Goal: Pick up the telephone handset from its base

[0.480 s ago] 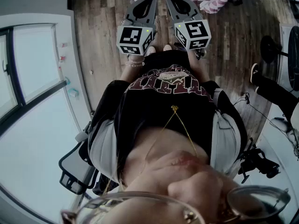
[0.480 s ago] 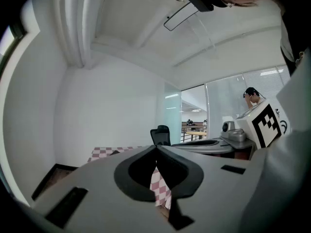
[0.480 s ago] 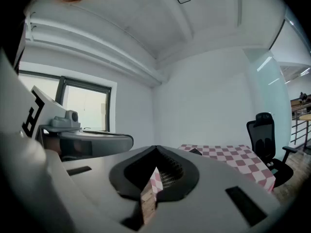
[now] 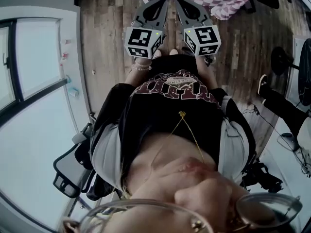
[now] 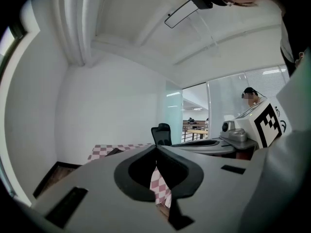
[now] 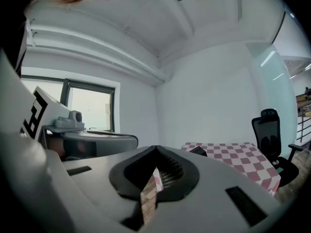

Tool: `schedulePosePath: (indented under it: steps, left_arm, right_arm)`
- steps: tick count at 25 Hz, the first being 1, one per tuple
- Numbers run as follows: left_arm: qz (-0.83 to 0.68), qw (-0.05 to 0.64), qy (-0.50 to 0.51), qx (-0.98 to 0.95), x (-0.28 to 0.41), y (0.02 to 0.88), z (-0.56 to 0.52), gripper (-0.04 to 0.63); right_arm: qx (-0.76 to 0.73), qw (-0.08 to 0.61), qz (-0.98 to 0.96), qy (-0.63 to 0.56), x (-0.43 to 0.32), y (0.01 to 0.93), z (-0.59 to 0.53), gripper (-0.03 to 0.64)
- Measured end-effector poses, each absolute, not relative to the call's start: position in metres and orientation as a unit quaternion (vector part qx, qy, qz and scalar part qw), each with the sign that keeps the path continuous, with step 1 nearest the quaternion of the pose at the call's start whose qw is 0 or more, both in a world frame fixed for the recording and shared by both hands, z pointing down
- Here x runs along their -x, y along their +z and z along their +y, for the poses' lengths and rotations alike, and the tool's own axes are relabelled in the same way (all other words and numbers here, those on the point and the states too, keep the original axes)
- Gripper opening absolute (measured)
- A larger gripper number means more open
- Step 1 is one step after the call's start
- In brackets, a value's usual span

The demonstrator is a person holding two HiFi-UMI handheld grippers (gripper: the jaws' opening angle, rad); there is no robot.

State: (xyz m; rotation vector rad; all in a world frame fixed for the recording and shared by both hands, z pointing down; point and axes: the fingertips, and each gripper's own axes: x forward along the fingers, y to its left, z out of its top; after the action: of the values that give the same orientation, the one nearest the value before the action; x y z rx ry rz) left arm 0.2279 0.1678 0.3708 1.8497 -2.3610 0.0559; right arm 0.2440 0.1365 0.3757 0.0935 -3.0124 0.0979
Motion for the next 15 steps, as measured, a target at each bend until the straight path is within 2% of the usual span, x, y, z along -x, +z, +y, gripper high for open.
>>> schedulePosePath:
  steps: [15]
  left_arm:
    - [-0.8,0.082,0.011,-0.594,-0.236,0.383,0.157,0.009]
  right_arm:
    - [0.008,0.079,-0.996,0.027,-0.248,0.389,0.123,0.017]
